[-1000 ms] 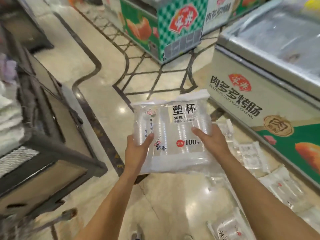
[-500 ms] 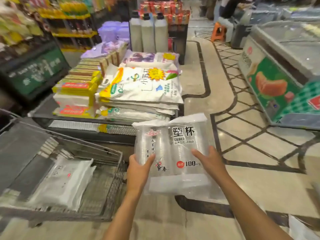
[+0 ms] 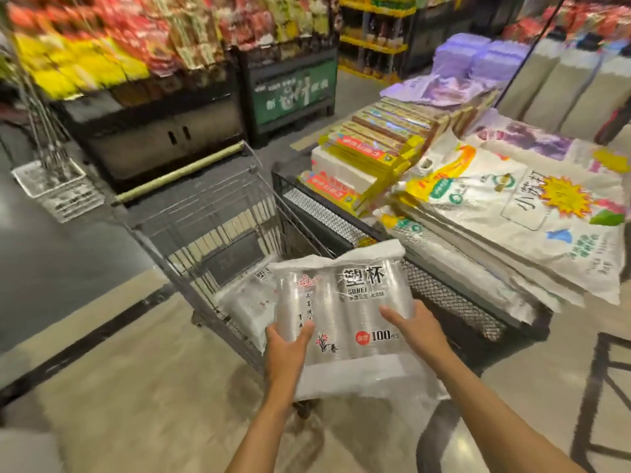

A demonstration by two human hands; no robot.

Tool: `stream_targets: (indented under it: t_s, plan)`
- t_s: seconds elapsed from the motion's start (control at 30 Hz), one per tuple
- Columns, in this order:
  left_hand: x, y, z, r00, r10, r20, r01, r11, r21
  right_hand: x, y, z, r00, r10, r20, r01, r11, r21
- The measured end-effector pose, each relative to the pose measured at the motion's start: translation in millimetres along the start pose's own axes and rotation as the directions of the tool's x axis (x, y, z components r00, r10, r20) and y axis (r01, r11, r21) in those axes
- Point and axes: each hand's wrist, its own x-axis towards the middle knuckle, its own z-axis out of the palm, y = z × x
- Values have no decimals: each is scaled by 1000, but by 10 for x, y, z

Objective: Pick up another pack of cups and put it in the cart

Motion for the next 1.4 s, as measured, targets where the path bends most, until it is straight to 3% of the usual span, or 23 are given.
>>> stream_targets:
  t_s: [0.23,0.5,0.63,0.77,1.13,1.4]
  plan:
    - [535,-212,258,965,-186,-185,159,975,-153,1164,-255,453,962,-97,255,130,985,-114]
    - [1321,-659,873,868,-378,-323,283,910,-303,2449,96,1143,886,-70,457,173,967,-187]
    - [1597,-1162,1100,805,-460,-376,353,879,-320,2817,476,1617,852,18,523,123,964,-235]
    - [1752,-1661,1295,752,-555,-357,460,828,-319,3053,977,1998,813,74,578,121,949,-292]
    - [1868,-2239,1636,748,-606,-269,506,784,-360,3169,1628,2258,785,181,593,117,896,-428]
    - [2100,-2571,1655,732,-641,-232,582,765,-276,3319,1907,2538,749,291,595,119,824,-554]
